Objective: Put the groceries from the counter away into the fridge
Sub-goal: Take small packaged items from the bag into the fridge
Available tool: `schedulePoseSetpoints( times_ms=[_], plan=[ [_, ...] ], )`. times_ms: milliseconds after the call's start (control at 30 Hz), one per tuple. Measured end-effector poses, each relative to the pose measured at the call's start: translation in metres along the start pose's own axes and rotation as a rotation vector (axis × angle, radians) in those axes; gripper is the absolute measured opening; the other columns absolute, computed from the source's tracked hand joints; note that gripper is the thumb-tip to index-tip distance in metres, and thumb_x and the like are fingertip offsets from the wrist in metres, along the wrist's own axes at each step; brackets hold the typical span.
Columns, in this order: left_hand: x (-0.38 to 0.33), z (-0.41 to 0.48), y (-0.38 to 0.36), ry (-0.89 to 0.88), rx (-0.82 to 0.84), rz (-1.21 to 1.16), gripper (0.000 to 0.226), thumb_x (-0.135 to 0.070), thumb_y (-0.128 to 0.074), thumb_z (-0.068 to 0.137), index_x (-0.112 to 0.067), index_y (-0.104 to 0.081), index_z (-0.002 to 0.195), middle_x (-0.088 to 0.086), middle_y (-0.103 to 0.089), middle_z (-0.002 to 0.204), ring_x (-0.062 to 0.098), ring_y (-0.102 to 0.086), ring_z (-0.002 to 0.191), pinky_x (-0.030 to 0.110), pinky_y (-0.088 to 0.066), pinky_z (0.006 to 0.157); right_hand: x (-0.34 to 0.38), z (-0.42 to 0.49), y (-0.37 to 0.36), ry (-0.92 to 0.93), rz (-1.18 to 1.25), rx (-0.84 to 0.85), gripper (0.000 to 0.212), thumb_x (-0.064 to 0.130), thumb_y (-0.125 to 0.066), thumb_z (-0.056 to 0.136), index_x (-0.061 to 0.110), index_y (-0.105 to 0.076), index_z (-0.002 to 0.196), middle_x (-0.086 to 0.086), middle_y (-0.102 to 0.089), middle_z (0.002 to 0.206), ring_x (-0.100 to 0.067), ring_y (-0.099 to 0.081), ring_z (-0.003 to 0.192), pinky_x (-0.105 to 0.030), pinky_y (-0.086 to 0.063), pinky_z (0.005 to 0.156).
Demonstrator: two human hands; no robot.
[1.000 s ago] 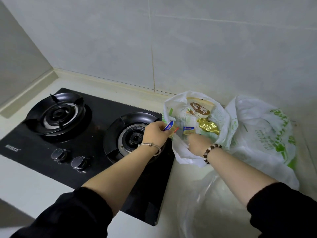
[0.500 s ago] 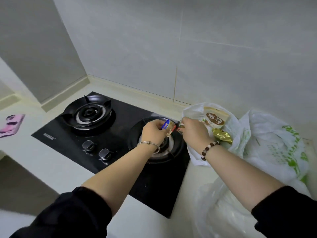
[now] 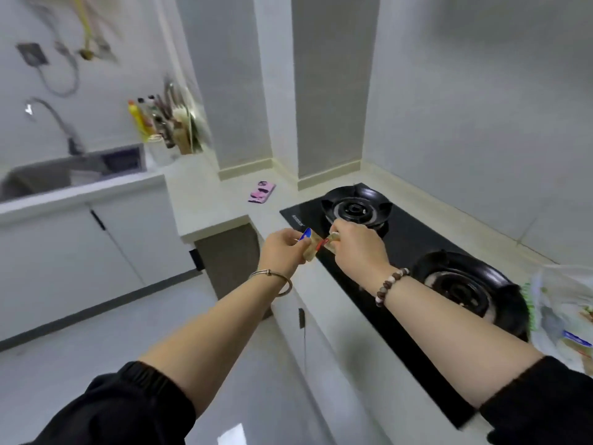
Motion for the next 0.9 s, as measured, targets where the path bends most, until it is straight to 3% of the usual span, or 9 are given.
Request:
schedulePoseSetpoints(
  times_ms=[67,233,300,400,533,633,767,900],
  plan=[
    [0.01,-0.013,0.061,0.004,-0.115,0.031,0.004,-0.018,-0.066,0.085,-0.015,-0.065,0.083,-0.002,-0.066,0.075,0.011,-0.063,0.069,0.023,-0.055,0.064,0.057,0.005,-0.012,0.122,0.043,0.011,0.009,0.014,-0.055,0.09,0.016,-0.054,0.099,-0.004,-0.064,0.095,-0.029,-0.06,0.083,-0.033,-0.043,0.062],
    [0.037,-0.071,0.215,0.064,-0.389,0.07,0.009,-0.018,-0.067,0.085,-0.02,-0.062,0.077,-0.004,-0.064,0.075,0.018,-0.065,0.079,0.038,-0.057,0.077,0.209,-0.012,-0.032,0.423,0.189,0.013,0.005,0.014,-0.053,0.092,0.013,-0.055,0.096,-0.003,-0.064,0.09,-0.025,-0.057,0.075,-0.032,-0.043,0.06],
    [0.039,-0.093,0.252,0.064,-0.458,0.079,0.007,-0.018,-0.067,0.086,-0.017,-0.062,0.08,-0.002,-0.065,0.08,0.015,-0.064,0.079,0.034,-0.058,0.074,0.249,-0.022,-0.031,0.496,0.25,0.005,0.005,0.017,-0.054,0.093,0.013,-0.056,0.095,0.0,-0.06,0.085,-0.02,-0.052,0.07,-0.028,-0.038,0.057],
    [0.047,-0.145,0.318,0.075,-0.6,0.075,0.008,-0.017,-0.066,0.087,-0.011,-0.063,0.09,0.003,-0.066,0.089,0.01,-0.064,0.078,0.022,-0.057,0.066,0.325,-0.049,-0.038,0.66,0.358,0.001,0.007,0.018,-0.054,0.093,0.013,-0.057,0.096,-0.001,-0.06,0.084,-0.018,-0.055,0.071,-0.029,-0.046,0.06],
    [0.052,-0.214,0.382,0.068,-0.734,0.11,0.016,-0.02,-0.068,0.084,-0.008,-0.066,0.095,0.005,-0.068,0.089,0.017,-0.067,0.083,0.03,-0.059,0.072,0.412,-0.09,-0.04,0.832,0.457,0.006,0.007,0.015,-0.052,0.092,0.011,-0.057,0.096,0.0,-0.054,0.081,-0.019,-0.052,0.068,-0.027,-0.039,0.057],
    [0.048,-0.259,0.416,0.06,-0.845,0.172,0.016,-0.022,-0.07,0.083,-0.01,-0.067,0.092,0.002,-0.069,0.085,0.015,-0.066,0.081,0.028,-0.057,0.073,0.463,-0.117,-0.038,0.943,0.531,0.003,0.007,0.009,-0.052,0.09,0.009,-0.057,0.094,-0.004,-0.058,0.082,-0.022,-0.052,0.066,-0.029,-0.038,0.056],
    [0.045,-0.309,0.457,0.044,-1.011,0.158,0.008,-0.018,-0.071,0.081,-0.02,-0.064,0.077,-0.001,-0.068,0.076,0.016,-0.065,0.076,0.034,-0.057,0.074,0.521,-0.147,-0.033,1.078,0.649,0.02,0.007,0.009,-0.054,0.09,0.007,-0.058,0.095,-0.009,-0.062,0.083,-0.028,-0.056,0.066,-0.038,-0.046,0.059],
    [0.042,-0.353,0.5,0.043,-1.172,0.239,0.01,-0.018,-0.068,0.083,-0.024,-0.064,0.077,-0.003,-0.068,0.075,0.014,-0.065,0.075,0.037,-0.057,0.074,0.573,-0.169,-0.032,1.186,0.774,0.028,0.005,0.008,-0.059,0.088,0.007,-0.059,0.092,-0.009,-0.063,0.08,-0.029,-0.057,0.063,-0.043,-0.05,0.057]
  ],
)
Point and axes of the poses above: each hand's wrist, its own z-axis towards the middle knuckle, its own y-axis out of the back of the hand, x = y × z, the point moved 3 cm from there along z, towards the middle knuckle
